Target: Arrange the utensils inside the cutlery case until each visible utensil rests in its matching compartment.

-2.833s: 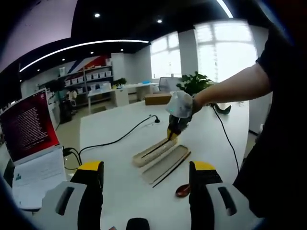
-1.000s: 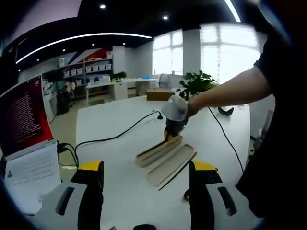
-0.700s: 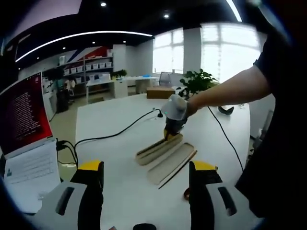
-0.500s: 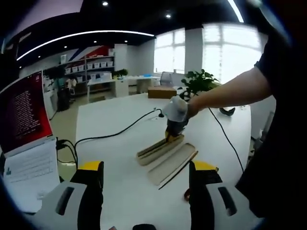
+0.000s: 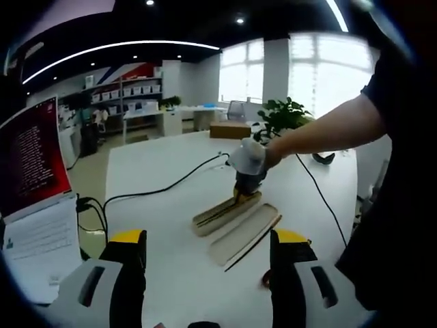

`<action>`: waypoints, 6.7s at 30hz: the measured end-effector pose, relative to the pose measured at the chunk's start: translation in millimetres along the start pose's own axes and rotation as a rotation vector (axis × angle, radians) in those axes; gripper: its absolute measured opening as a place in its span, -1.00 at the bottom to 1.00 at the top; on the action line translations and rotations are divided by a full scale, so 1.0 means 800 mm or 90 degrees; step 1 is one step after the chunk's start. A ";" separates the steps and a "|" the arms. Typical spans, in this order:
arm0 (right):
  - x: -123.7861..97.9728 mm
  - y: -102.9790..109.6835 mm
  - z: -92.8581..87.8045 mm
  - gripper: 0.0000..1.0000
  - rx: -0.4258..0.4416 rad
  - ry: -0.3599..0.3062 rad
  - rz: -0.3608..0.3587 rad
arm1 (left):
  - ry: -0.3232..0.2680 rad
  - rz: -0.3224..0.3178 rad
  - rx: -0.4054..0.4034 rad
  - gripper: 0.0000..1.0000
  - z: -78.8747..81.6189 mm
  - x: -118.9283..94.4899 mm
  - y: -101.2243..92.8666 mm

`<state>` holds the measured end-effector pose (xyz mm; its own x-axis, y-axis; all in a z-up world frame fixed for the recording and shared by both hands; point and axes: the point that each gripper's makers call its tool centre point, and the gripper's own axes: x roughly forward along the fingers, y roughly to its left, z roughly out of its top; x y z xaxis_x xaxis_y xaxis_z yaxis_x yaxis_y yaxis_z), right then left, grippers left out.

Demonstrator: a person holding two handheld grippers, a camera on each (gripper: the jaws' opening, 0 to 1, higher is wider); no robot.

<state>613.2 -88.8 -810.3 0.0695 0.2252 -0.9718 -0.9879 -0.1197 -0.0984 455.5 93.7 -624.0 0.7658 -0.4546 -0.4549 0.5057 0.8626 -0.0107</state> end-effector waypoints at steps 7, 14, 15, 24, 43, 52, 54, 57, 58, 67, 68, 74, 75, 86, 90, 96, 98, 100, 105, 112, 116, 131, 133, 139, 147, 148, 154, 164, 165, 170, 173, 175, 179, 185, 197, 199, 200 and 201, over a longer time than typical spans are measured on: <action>0.006 0.002 -0.001 -1.00 -0.005 0.010 0.007 | 0.006 0.005 -0.005 0.53 -0.006 -0.004 0.005; 0.009 -0.001 -0.003 -1.00 -0.001 0.012 0.008 | 0.006 0.001 -0.006 0.53 -0.005 -0.002 0.005; 0.009 0.000 -0.003 -1.00 -0.001 0.012 0.008 | 0.006 0.001 -0.006 0.53 -0.006 -0.002 0.005; 0.010 0.002 -0.002 -1.00 -0.006 0.012 0.013 | 0.005 -0.011 -0.007 0.51 -0.004 0.000 0.000; 0.008 -0.001 0.000 -1.00 0.011 0.006 0.003 | 0.000 -0.014 -0.001 0.50 0.002 -0.001 0.000; -0.003 -0.007 0.005 -0.92 0.015 -0.001 -0.031 | -0.036 -0.011 0.002 0.49 0.019 -0.009 0.000; -0.008 -0.007 0.006 -0.89 0.012 -0.005 -0.038 | -0.037 -0.009 0.005 0.49 0.020 -0.010 0.001; -0.019 -0.011 0.011 -0.86 0.022 -0.019 -0.055 | -0.032 -0.008 0.009 0.49 0.019 -0.011 0.002; -0.023 -0.012 0.012 -0.85 0.024 -0.023 -0.060 | -0.033 -0.009 0.012 0.48 0.021 -0.012 0.001; -0.045 0.010 0.007 -0.74 0.030 -0.033 -0.075 | -0.050 -0.024 0.046 0.48 0.050 -0.014 -0.006; -0.046 0.012 0.004 -0.73 0.033 -0.032 -0.077 | -0.051 -0.025 0.052 0.48 0.051 -0.014 -0.009; -0.053 0.025 -0.004 -0.72 0.045 -0.030 -0.084 | -0.053 -0.036 0.063 0.48 0.046 -0.020 -0.021; -0.053 0.027 -0.005 -0.72 0.047 -0.029 -0.084 | -0.052 -0.035 0.065 0.48 0.045 -0.022 -0.021; -0.063 0.038 0.001 -0.65 0.066 -0.066 -0.094 | -0.062 -0.025 0.080 0.48 0.057 -0.027 -0.018; -0.066 0.048 -0.005 -0.62 0.069 -0.069 -0.091 | -0.077 -0.041 0.087 0.48 0.069 -0.023 -0.031; -0.077 0.050 -0.012 -0.57 0.070 -0.071 -0.102 | -0.061 -0.055 0.111 0.48 0.062 -0.020 -0.045; -0.078 0.052 -0.009 -0.55 0.071 -0.082 -0.102 | -0.066 -0.056 0.102 0.48 0.065 -0.015 -0.046; -0.077 0.056 -0.013 -0.53 0.070 -0.076 -0.091 | -0.068 -0.057 0.103 0.48 0.071 -0.010 -0.049; -0.084 0.056 -0.013 -0.52 0.079 -0.085 -0.102 | -0.080 -0.069 0.118 0.48 0.079 -0.008 -0.059; -0.083 0.063 -0.009 -0.52 0.075 -0.090 -0.092 | -0.068 -0.068 0.124 0.48 0.079 -0.010 -0.053; -0.081 0.066 -0.005 -0.51 0.067 -0.090 -0.091 | -0.074 -0.068 0.132 0.48 0.086 -0.012 -0.053; -0.084 0.075 -0.002 -0.32 0.039 -0.083 -0.099 | -0.086 -0.080 0.154 0.48 0.097 -0.007 -0.064; -0.084 0.076 -0.003 -0.29 0.042 -0.082 -0.099 | -0.085 -0.088 0.167 0.48 0.099 -0.005 -0.072; -0.086 0.081 -0.002 -0.21 0.047 -0.087 -0.103 | -0.088 -0.090 0.167 0.48 0.101 -0.008 -0.076; -0.085 0.092 -0.004 -0.16 0.060 -0.094 -0.102 | -0.088 -0.083 0.161 0.47 0.093 -0.016 -0.077; -0.084 0.093 -0.003 -0.16 0.063 -0.097 -0.101 | -0.086 -0.083 0.160 0.47 0.091 -0.017 -0.077; -0.085 0.102 -0.001 -0.17 0.082 -0.112 -0.095 | -0.081 -0.082 0.150 0.47 0.081 -0.021 -0.074; -0.090 0.117 0.000 -0.19 0.093 -0.114 -0.091 | -0.080 -0.074 0.123 0.47 0.069 -0.030 -0.071; -0.090 0.119 0.000 -0.19 0.095 -0.111 -0.090 | -0.082 -0.072 0.118 0.47 0.069 -0.031 -0.070; -0.087 0.130 0.003 -0.19 0.093 -0.111 -0.083 | -0.072 -0.064 0.119 0.47 0.060 -0.035 -0.066; -0.086 0.134 0.004 -0.19 0.094 -0.113 -0.079 | -0.074 -0.059 0.118 0.46 0.061 -0.039 -0.064; -0.085 0.139 0.007 -0.19 0.094 -0.114 -0.073 | -0.077 -0.062 0.113 0.46 0.061 -0.040 -0.067; -0.080 0.151 0.011 -0.20 0.088 -0.115 -0.051 | -0.073 -0.066 0.114 0.47 0.055 -0.042 -0.073; -0.074 0.160 0.012 -0.22 0.082 -0.112 -0.035 | -0.065 -0.065 0.105 0.43 0.042 -0.045 -0.074; -0.064 0.174 0.016 -0.25 0.068 -0.105 -0.004 | -0.052 -0.045 0.094 0.42 0.025 -0.057 -0.072; -0.062 0.174 0.015 -0.29 0.064 -0.103 -0.007 | -0.061 -0.032 0.096 0.37 0.028 -0.059 -0.069; -0.062 0.172 0.015 -0.32 0.064 -0.104 -0.011 | -0.083 -0.027 0.085 0.35 0.035 -0.062 -0.068; -0.062 0.172 0.020 -0.33 0.071 -0.117 -0.011 | -0.096 -0.031 0.065 0.34 0.039 -0.064 -0.070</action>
<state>472.0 -101.3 -772.3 0.0702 0.3996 -0.9140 -0.9967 -0.0093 -0.0806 400.7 61.7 -572.8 0.7867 -0.5293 -0.3176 0.5749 0.8156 0.0648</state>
